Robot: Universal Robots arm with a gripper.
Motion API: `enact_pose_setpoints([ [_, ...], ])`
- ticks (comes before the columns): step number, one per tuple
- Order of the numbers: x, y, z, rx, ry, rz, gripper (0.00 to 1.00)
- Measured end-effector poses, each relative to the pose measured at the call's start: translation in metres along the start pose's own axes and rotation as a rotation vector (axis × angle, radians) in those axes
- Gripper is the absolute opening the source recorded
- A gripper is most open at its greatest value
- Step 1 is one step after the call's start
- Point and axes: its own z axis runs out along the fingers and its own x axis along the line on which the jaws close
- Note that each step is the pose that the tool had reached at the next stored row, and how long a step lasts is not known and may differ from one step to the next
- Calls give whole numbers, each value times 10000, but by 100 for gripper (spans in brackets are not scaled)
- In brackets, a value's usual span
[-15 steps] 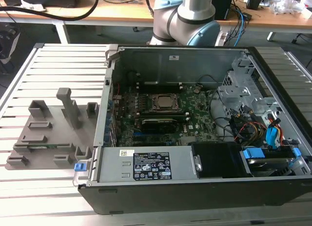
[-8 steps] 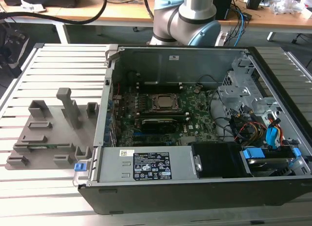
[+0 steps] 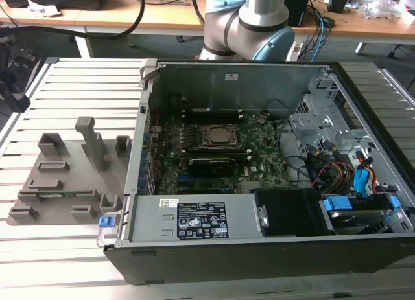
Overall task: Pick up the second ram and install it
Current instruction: 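Reach for the second ram, then pick up the second ram and move it above second insertion slot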
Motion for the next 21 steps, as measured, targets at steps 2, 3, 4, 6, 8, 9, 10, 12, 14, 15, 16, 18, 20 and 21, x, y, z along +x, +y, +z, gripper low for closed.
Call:
enact_pose_setpoints([
  [2, -3, -50, 7, 0, 1, -6, 11],
  [3, -5, -85, 11, 1, 1, -7, 11],
  [4, -8, -130, 15, 0, 1, -9, 11],
  [6, -9, -153, 17, 0, 0, -7, 11],
  [8, -9, -156, 17, 0, 1, -8, 11],
  [9, -10, -157, 16, 1, 1, -9, 11],
  [10, -10, -157, 17, 0, 0, -9, 11],
  [12, -10, -158, 17, 0, 1, -9, 11],
  [14, -10, -159, 17, 0, 1, -9, 11],
  [15, -10, -160, 17, 0, 1, -8, 11],
  [16, -10, -160, 17, 0, 1, -9, 11],
  [18, -10, -162, 16, 1, 1, -9, 11],
  [20, -10, -162, 17, -2, 3, -83, 11],
  [21, -10, -162, 16, -10, 17, -503, 11],
])
